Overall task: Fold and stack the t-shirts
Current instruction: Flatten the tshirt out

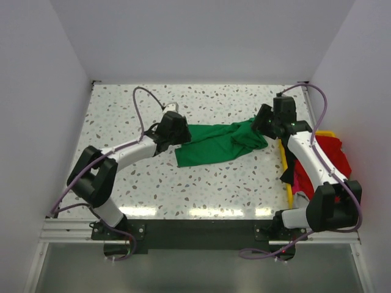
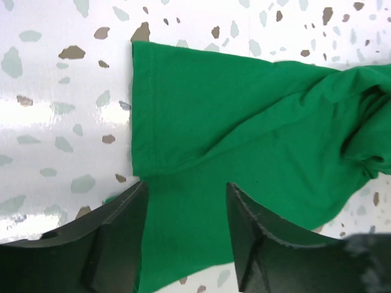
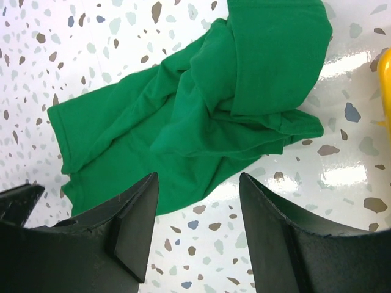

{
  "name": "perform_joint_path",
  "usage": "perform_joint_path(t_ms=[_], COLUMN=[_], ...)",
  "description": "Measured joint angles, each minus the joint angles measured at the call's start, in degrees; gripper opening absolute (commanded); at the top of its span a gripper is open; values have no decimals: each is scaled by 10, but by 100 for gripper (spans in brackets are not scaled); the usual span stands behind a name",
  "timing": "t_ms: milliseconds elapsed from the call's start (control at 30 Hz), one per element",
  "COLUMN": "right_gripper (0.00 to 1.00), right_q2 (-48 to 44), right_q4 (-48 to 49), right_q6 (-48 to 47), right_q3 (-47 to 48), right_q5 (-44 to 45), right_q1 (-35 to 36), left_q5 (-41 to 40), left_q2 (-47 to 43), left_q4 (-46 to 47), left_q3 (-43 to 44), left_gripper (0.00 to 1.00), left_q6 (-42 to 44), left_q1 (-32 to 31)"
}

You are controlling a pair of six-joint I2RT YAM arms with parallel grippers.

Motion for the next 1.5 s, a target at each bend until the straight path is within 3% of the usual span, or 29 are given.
perform_joint_path(t_ms=[133, 667, 767, 867, 1100, 1500], right_gripper=[59, 59, 58, 58, 59, 65], right_q2=[-6, -9, -9, -9, -9, 42], right_q4=[0, 0, 0, 0, 0, -6], right_q6=[0, -1, -1, -1, -2, -11], right_q3=[0, -12, -12, -12, -12, 3], right_q5=[3, 4, 4, 4, 4, 39], right_q1=[1, 1, 1, 1, 1, 2], left_q5=[-16, -52, -54, -55, -56, -52], left_q2=[58, 136, 149, 157, 164, 100], left_q4=[-11, -58, -59, -61, -64, -86], left_q3=[47, 80, 94, 103, 123, 113], left_gripper=[49, 50, 45, 34, 0, 0], left_q6=[5, 10, 10, 14, 24, 42], left_q1=[0, 0, 0, 0, 4, 47])
